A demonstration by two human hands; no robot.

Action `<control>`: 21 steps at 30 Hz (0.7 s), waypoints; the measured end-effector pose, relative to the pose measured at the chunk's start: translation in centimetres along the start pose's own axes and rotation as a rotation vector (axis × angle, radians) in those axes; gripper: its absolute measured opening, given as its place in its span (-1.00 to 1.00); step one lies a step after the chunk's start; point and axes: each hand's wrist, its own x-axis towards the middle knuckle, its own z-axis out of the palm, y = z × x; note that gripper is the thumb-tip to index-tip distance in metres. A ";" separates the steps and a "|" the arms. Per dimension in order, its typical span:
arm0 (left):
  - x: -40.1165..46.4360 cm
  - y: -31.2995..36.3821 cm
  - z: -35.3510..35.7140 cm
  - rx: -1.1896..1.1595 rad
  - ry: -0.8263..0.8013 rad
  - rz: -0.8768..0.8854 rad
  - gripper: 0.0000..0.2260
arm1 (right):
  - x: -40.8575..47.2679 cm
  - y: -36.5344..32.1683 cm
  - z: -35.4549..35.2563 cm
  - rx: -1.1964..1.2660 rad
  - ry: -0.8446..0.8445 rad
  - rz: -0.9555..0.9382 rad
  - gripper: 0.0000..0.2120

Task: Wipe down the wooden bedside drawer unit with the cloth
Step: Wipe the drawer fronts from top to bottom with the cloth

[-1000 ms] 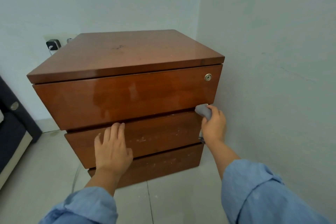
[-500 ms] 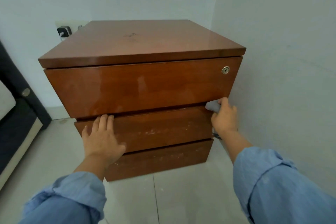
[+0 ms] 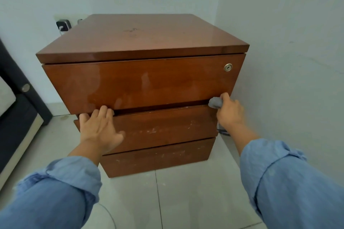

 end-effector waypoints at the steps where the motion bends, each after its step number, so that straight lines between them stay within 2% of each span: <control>1: 0.1 -0.1 0.0 -0.016 0.005 0.000 -0.44 | 0.0 0.0 -0.1 -0.013 0.001 -0.012 -0.73; 8: 0.1 -0.5 0.3 -0.084 0.011 -0.004 -0.46 | -0.1 -0.6 -0.3 0.015 -0.012 0.004 -0.69; 12: -0.9 -0.2 1.0 -0.197 0.027 -0.054 -0.47 | -0.8 -3.4 -0.5 0.037 0.024 0.073 -0.77; 18: -1.3 -0.5 1.9 -0.274 0.068 -0.066 -0.53 | -3.6 -9.5 1.6 0.060 -0.027 -0.025 -0.77; 21: -1.8 -1.0 2.3 -0.280 0.075 -0.051 -0.50 | -4.6 -11.3 2.5 0.082 -0.026 -0.064 -0.77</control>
